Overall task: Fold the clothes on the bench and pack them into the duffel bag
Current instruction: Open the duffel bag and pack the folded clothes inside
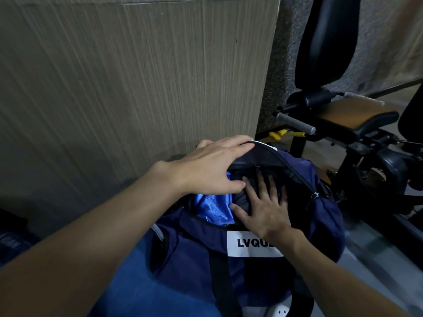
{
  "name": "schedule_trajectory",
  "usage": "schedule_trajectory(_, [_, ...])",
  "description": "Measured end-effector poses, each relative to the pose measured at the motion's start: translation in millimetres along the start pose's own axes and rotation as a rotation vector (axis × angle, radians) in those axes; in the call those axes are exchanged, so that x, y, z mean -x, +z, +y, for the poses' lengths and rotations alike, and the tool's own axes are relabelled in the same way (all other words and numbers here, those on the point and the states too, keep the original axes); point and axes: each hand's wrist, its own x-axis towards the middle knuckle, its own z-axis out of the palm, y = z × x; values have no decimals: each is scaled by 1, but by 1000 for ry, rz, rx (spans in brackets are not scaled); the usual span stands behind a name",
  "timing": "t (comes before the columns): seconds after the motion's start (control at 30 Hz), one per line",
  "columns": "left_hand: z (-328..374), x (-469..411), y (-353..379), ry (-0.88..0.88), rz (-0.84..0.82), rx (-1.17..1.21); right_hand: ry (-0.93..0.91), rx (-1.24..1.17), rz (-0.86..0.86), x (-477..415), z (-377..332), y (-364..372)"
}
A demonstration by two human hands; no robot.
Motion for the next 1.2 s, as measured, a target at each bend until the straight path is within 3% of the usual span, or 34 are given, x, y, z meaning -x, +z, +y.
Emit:
schedule_trajectory(0.4, [1, -1, 1, 8, 20, 19, 53, -8, -73, -9, 0, -4])
schedule_trajectory(0.6, [0, 0, 0, 11, 15, 30, 133, -165, -120, -17, -1, -4])
schedule_trajectory(1.2, [0, -4, -1, -35, 8, 61, 119, -101, -114, -17, -1, 2])
